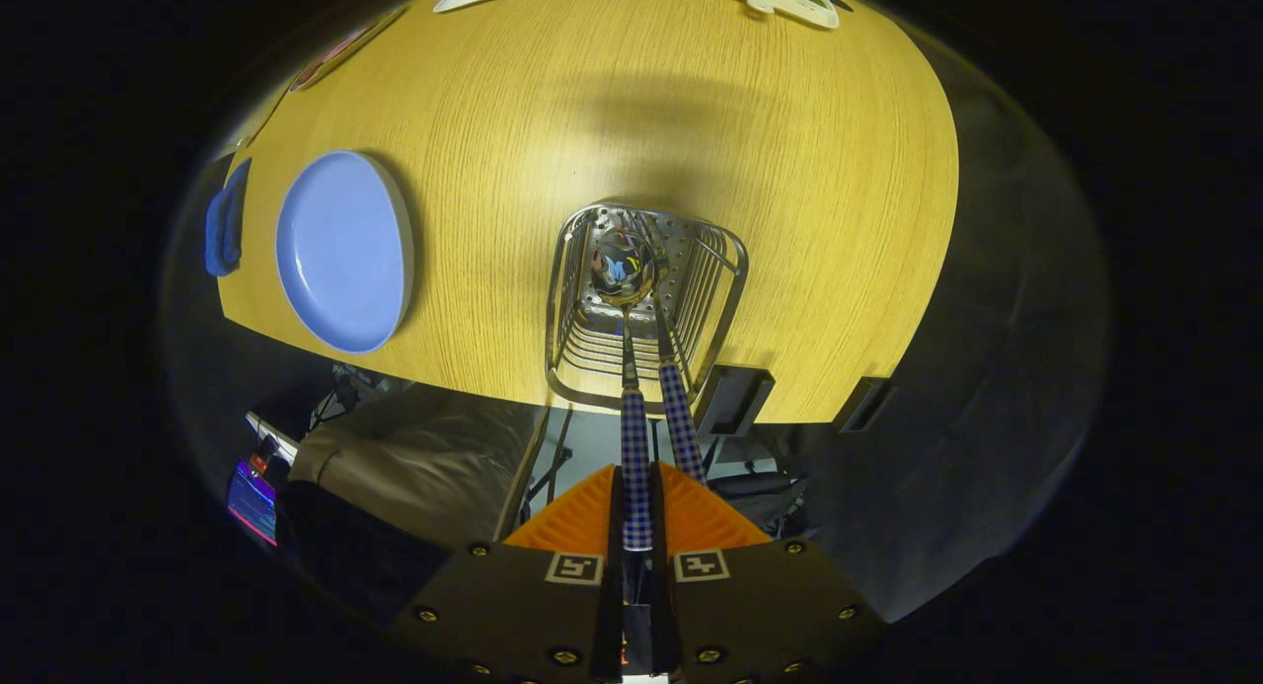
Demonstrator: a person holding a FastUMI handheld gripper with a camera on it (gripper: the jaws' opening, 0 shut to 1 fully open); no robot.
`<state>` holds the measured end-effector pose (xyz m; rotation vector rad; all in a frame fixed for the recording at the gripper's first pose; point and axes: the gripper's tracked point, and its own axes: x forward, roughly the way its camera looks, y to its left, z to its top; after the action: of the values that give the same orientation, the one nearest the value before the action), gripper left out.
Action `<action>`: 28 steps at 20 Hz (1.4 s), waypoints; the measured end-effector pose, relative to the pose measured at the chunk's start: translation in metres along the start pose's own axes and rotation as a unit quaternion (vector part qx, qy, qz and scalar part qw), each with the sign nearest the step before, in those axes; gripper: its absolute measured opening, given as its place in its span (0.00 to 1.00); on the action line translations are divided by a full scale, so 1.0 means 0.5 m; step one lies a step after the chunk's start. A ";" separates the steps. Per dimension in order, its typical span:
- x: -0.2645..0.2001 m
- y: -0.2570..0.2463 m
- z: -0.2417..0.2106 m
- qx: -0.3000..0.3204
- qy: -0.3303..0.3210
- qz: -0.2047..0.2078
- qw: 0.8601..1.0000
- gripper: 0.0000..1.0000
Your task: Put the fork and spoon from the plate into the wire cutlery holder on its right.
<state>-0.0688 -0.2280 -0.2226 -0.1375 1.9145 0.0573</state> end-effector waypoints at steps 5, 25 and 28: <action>-0.035 -0.006 0.008 -0.001 -0.039 -0.008 0.999 0.30; -0.424 0.336 0.087 0.052 -0.688 0.074 0.720 1.00; -0.492 0.328 0.053 0.066 -0.759 0.057 0.645 1.00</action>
<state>0.0184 -0.0459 -0.0052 0.1316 0.1937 0.0785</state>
